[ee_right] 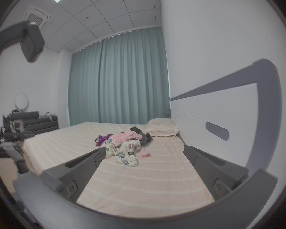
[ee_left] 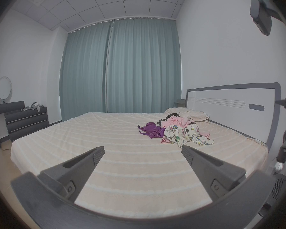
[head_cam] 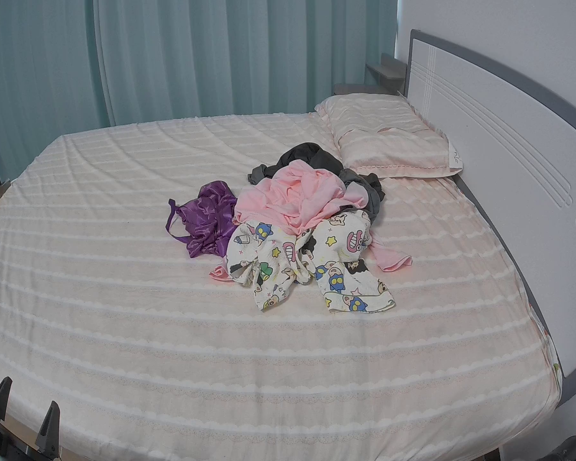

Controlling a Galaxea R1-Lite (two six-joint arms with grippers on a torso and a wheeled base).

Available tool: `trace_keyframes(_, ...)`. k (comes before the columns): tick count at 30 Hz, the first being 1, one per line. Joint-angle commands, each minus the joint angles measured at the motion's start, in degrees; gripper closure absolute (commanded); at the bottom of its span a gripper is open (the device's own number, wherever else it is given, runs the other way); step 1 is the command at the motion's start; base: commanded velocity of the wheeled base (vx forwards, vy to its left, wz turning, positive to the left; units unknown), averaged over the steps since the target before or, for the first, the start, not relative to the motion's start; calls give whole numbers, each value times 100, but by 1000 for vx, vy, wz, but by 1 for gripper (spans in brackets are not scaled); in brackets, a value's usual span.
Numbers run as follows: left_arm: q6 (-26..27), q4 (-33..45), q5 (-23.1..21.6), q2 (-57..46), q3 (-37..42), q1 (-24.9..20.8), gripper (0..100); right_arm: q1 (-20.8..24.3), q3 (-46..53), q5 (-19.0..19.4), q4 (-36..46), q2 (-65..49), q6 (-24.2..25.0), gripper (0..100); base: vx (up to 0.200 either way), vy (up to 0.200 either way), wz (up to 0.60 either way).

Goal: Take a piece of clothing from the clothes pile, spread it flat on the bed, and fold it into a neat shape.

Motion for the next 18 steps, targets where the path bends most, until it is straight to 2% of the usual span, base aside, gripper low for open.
trace_keyframes(1, 4, -1, 2, -101, 101, 1, 0, 28, 67, 916, 257, 1660, 762, 0, 0, 0, 0)
trace_keyframes(2, 4, -1, 2, -101, 101, 1, 0, 28, 67, 916, 257, 1660, 762, 0, 0, 0, 0)
trace_keyframes(3, -4, -1, 2, -101, 101, 1, 0, 28, 40, 1144, 248, 2143, 789, 0, 0, 0, 0)
trace_keyframes(5, -4, -1, 2, -101, 101, 1, 0, 28, -21, 1311, 142, 2600, 806, 0, 0, 0, 0)
trace_keyframes(10, 4, -1, 11, -101, 101, 1, 0, 28, -100, 1346, -701, 3972, 859, 0, 0, 0, 0)
trace_keyframes(12, -4, -1, 2, -101, 101, 1, 0, 28, -100, 1346, -737, 4015, 868, 0, 0, 0, 0)
trace_keyframes(13, 4, -1, 2, -101, 101, 1, 0, 37, -92, 1346, -1405, 4833, 1070, 0, 0, 0, 0)
trace_keyframes(17, -4, -1, 2, -101, 101, 1, 0, 169, -109, 1346, -1932, 5562, 1281, 0, 0, 0, 0)
trace_keyframes(18, -4, -1, 2, -101, 101, 1, 0, 345, -118, 1329, -2354, 6107, 1465, 0, 0, 0, 0)
